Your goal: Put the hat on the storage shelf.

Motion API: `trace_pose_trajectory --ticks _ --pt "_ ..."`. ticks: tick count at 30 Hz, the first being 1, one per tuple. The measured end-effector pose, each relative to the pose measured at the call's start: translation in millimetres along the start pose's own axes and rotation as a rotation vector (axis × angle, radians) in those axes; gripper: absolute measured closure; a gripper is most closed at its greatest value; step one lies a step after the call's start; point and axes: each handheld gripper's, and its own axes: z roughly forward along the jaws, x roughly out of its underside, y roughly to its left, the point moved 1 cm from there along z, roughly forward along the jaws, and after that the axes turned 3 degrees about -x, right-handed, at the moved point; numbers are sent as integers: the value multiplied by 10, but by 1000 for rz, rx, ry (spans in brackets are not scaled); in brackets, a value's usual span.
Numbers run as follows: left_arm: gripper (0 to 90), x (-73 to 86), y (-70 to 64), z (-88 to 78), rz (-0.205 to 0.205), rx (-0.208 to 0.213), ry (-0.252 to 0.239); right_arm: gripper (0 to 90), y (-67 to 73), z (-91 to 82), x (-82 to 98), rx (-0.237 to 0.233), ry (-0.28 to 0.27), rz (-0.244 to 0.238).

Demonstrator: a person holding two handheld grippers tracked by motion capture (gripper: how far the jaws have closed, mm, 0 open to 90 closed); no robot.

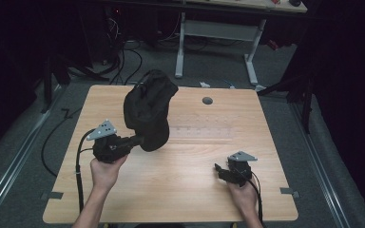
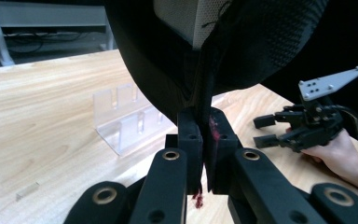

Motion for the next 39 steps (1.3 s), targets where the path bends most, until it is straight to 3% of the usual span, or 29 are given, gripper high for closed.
trace_pose_trajectory --ticks 13,20,39 --pt "866 -155 66 202 37 -73 -5 369 2 0 1 0 0 0" --pt "866 -203 95 324 42 -84 0 369 1 0 1 1 0 -1" --pt "866 -160 208 565 20 -132 15 369 0 1 1 1 -1 -3"
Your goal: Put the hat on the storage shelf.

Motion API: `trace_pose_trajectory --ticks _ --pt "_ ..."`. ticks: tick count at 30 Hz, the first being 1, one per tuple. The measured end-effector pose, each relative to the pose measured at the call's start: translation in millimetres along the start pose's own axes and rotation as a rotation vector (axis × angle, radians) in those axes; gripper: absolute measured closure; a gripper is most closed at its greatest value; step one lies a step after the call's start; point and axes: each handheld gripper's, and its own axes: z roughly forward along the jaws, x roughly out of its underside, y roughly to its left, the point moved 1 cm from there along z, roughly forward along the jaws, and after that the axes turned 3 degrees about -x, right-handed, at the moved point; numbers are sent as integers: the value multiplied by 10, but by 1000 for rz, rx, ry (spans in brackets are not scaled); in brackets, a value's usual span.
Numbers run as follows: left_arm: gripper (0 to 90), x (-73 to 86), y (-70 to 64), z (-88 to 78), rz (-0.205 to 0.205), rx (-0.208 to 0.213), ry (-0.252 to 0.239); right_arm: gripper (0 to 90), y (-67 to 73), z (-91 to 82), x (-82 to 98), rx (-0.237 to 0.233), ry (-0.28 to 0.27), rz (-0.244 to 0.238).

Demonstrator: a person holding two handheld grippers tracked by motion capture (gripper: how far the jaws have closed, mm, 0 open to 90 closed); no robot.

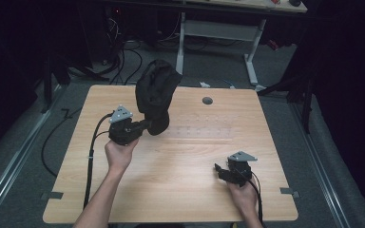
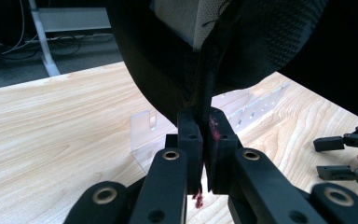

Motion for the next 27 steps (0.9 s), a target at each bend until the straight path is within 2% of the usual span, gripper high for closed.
trace_pose_trajectory --ticks 18,27 --pt "865 48 -48 159 19 -26 35 369 1 0 0 0 0 0" --pt "864 164 -41 237 1 -20 66 369 1 1 1 0 -1 0"
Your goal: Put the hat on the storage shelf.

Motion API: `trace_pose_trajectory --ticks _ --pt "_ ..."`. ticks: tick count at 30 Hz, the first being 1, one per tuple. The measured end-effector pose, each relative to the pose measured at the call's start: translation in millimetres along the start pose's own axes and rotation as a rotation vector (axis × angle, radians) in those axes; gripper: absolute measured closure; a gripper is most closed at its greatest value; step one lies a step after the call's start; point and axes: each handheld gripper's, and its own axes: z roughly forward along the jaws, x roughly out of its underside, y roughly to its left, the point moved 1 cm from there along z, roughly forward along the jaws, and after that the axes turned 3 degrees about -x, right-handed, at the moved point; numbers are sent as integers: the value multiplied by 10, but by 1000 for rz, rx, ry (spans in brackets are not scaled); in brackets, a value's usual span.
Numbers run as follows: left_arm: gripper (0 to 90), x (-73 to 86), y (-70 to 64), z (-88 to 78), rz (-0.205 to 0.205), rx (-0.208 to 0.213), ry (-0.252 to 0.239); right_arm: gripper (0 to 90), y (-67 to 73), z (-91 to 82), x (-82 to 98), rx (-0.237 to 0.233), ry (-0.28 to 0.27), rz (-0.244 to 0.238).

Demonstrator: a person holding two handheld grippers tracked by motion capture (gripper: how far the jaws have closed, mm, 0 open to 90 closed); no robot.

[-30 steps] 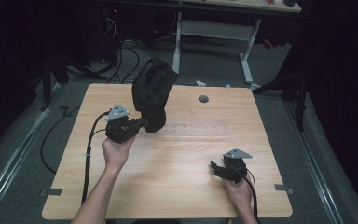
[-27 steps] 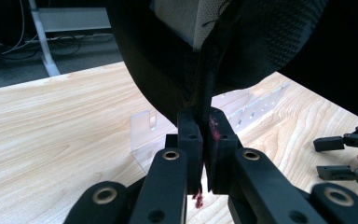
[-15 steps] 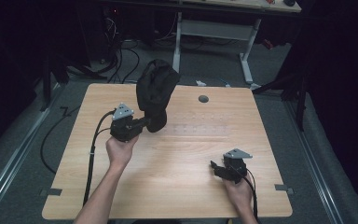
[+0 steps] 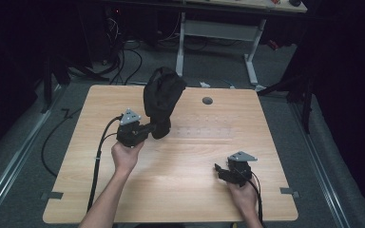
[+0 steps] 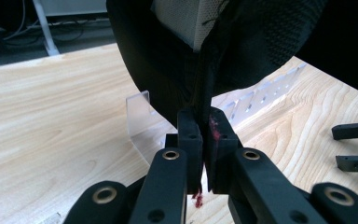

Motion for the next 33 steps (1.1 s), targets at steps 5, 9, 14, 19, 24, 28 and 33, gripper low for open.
trace_pose_trajectory --ticks 5,9,14,19,24,28,33 --pt "863 57 14 24 -14 10 15 369 1 0 0 0 0 2" --pt "857 78 36 15 -27 16 24 369 1 0 0 1 0 2" --pt "843 90 31 11 -39 22 25 369 2 0 0 0 0 2" --pt "731 105 28 0 -43 16 46 369 2 0 0 0 0 2" --pt "560 107 32 -24 -56 4 45 369 2 0 0 1 0 2" --pt "477 105 24 -53 -56 7 43 369 2 0 0 1 0 2" --pt "430 96 14 -102 -53 9 43 369 2 0 0 1 0 1"
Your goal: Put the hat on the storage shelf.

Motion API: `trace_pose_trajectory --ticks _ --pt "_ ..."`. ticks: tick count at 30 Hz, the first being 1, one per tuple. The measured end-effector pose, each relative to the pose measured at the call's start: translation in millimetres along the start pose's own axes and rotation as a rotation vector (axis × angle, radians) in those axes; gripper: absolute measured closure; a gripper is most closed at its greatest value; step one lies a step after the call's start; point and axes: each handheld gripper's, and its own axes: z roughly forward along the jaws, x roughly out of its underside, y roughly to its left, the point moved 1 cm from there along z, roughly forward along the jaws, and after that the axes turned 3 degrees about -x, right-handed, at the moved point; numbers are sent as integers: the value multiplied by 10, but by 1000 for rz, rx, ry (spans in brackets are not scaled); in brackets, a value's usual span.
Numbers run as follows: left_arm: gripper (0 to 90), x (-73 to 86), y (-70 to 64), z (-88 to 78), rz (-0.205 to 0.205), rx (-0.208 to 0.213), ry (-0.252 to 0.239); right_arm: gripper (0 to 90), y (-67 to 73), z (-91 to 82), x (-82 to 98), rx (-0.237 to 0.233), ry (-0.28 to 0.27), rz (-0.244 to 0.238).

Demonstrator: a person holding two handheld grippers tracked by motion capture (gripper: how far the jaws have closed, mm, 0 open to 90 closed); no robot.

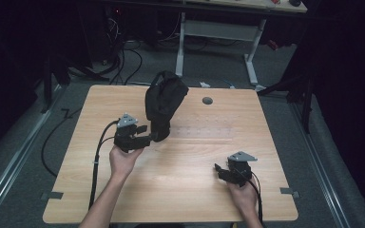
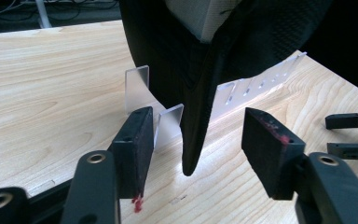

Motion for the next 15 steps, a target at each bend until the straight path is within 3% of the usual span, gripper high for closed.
trace_pose_trajectory --ticks 7,15 --pt "395 5 4 -99 3 6 -8 369 -1 0 0 0 0 -2" --pt "403 23 34 -237 -23 12 -16 369 1 0 0 0 0 1"
